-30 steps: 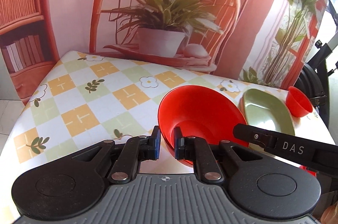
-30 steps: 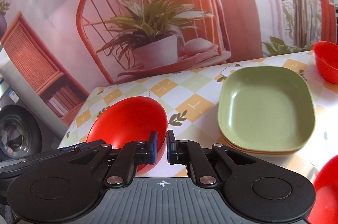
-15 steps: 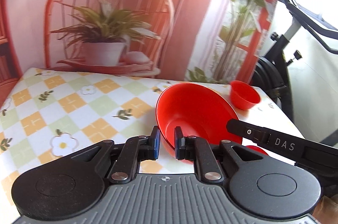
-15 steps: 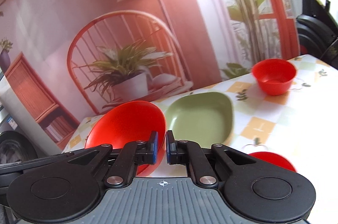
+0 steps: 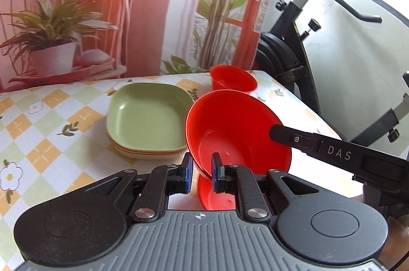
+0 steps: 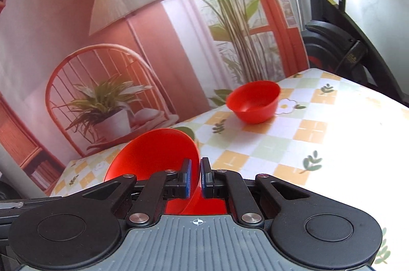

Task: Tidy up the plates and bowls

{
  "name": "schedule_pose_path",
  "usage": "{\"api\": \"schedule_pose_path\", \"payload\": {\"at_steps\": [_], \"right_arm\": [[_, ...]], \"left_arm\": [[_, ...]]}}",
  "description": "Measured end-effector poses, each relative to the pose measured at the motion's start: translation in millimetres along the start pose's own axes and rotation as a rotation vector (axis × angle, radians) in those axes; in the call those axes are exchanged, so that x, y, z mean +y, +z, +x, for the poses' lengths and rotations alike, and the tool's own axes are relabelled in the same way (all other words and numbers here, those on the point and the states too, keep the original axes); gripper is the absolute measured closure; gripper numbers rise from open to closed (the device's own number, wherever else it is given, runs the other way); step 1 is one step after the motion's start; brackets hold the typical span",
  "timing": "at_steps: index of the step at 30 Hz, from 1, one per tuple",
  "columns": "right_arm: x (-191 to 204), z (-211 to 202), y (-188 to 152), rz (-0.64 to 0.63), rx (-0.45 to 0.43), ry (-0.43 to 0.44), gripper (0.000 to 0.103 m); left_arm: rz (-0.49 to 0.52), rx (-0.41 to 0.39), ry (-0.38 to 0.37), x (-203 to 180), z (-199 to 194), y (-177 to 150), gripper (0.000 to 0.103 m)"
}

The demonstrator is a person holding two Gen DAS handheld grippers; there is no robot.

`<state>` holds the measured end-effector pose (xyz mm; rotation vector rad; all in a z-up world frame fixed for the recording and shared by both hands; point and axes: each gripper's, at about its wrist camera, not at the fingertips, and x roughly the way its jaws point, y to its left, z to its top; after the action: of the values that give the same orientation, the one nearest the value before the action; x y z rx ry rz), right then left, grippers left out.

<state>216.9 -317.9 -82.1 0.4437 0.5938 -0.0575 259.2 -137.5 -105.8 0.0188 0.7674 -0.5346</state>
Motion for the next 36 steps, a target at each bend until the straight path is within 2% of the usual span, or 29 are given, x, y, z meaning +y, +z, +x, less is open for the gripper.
{"api": "schedule_pose_path", "payload": {"at_steps": [15, 36], "right_arm": [[-35.1, 2.1, -33.2, 0.035, 0.087, -0.017, 0.095], [-45.0, 8.3, -39.7, 0.063, 0.108, -0.015, 0.095]], "left_arm": [[0.036, 0.099, 0.012, -12.8, 17.8, -20.0, 0.087], [0.053, 0.141, 0.039, -15.9, 32.8, -23.8, 0.087]]}}
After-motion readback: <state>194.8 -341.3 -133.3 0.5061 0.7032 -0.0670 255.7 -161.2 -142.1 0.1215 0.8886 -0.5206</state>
